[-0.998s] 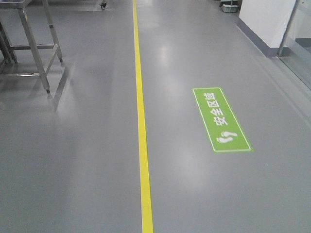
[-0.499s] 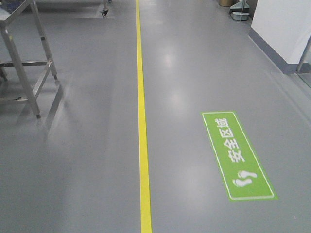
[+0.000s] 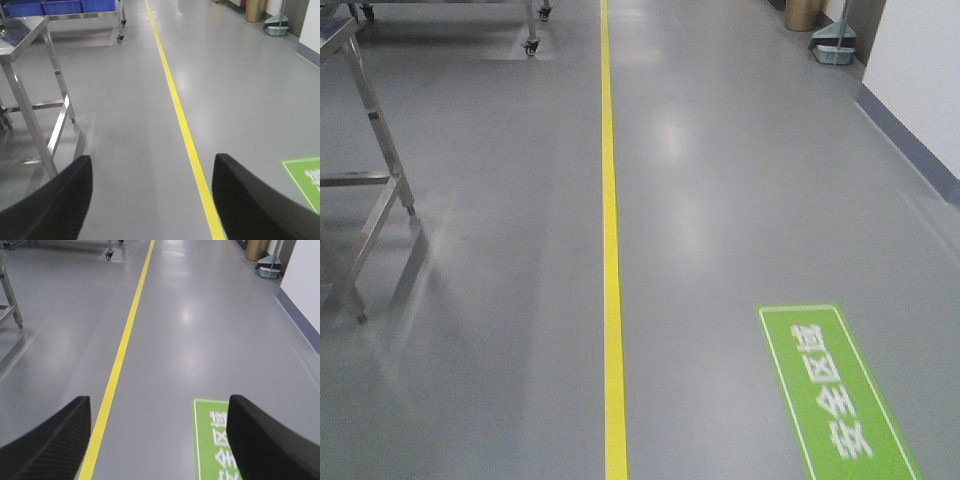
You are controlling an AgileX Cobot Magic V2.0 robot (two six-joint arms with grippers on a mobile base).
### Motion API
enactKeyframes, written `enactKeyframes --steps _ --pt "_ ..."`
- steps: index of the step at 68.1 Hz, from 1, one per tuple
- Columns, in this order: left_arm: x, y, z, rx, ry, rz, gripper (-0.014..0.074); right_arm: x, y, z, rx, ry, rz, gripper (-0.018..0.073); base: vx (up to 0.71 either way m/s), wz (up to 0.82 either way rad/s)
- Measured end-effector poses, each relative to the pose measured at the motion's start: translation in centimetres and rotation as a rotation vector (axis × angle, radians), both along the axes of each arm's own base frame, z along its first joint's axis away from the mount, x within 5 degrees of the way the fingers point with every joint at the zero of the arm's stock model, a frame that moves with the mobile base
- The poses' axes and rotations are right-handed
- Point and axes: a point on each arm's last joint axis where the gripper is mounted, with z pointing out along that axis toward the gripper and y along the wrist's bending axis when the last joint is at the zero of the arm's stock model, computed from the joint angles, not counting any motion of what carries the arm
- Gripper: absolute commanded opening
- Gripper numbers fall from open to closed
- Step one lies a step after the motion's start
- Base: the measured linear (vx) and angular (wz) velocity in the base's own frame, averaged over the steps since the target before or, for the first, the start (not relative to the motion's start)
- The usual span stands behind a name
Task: Move and align brake pads A on conveyor
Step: 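Drive along the yellow floor line back toward the steel table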
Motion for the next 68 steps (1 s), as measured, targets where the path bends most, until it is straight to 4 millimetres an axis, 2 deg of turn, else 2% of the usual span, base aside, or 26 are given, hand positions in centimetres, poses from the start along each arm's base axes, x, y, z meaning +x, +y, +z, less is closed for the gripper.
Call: enactKeyframes --steps 68 --pt "0.0 0.0 0.0 0.0 0.0 0.0 0.0481 0.0 0.0 0.0 0.0 0.0 0.0 0.054 0.73 0.04"
